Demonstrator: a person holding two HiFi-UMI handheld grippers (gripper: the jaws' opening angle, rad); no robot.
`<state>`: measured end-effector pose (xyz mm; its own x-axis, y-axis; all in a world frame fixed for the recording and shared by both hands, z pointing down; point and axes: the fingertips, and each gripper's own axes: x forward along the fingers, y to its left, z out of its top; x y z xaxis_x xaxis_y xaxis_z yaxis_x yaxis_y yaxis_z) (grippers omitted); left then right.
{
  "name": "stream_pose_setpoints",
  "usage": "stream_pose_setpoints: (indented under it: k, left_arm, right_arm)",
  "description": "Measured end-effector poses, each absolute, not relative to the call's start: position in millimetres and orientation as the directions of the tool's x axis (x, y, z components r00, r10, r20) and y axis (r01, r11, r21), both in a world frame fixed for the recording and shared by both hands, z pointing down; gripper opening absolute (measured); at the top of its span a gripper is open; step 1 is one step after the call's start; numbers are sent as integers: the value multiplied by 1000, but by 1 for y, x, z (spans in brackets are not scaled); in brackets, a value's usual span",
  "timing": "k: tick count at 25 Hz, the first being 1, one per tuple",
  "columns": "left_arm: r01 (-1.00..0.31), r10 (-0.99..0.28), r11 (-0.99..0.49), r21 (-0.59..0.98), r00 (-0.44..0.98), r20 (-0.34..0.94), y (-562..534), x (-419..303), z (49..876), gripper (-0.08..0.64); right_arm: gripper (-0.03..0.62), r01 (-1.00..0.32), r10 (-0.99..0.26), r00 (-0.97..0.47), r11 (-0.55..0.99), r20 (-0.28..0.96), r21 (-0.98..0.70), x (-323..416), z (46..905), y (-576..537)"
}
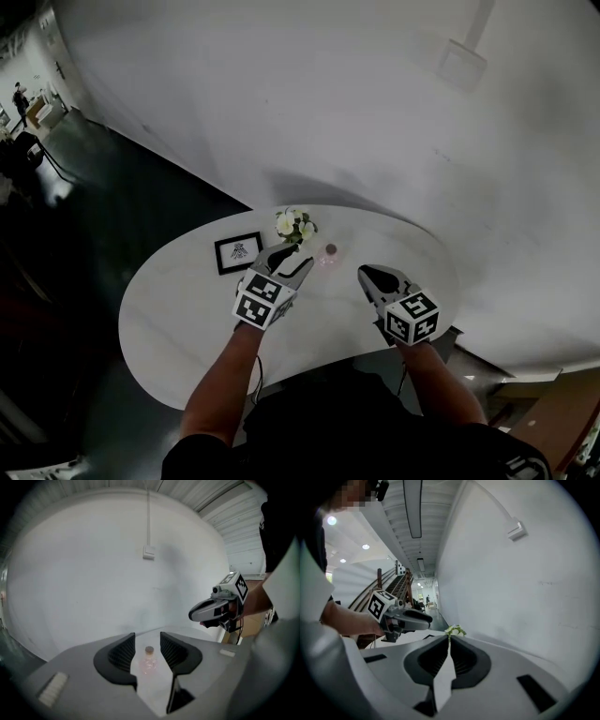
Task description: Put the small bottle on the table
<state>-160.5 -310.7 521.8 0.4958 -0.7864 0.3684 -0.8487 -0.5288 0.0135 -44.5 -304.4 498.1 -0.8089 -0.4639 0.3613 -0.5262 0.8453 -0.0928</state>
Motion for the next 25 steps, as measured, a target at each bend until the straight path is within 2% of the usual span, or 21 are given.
stream_pose_setpoints:
  k: [5, 7, 8, 15, 20, 25]
  left_arm:
    - [-823, -775, -568, -2, 534, 339, -281, -174, 493, 161]
    - [-813, -771, -581, 24, 560, 301, -272, -172, 477, 54]
    - [-816, -779, -578, 31, 562, 278, -270, -172, 468, 44]
    - [-854, -839, -518, 35, 516, 175, -268, -158, 423, 41]
    - [-897, -888, -440, -28, 431, 159, -274, -142, 414, 12]
    - [-925, -915, -381, -2, 376, 146, -270, -133, 411, 9]
  right_arm:
    - [23, -493, -459, -828, 870, 322, -28, -63, 470, -287]
    - [22, -488, -461, -839, 873, 288, -23, -65, 457, -285]
    - [22, -479, -456, -845, 877, 279, -17, -65, 453, -284]
    - [21, -432, -413, -877, 902, 244, -27, -39, 436, -284]
    - [11, -447, -433, -889, 892, 150, -69, -5, 415, -295]
    - [11, -461, -455, -883, 887, 111, -34, 17, 405, -298]
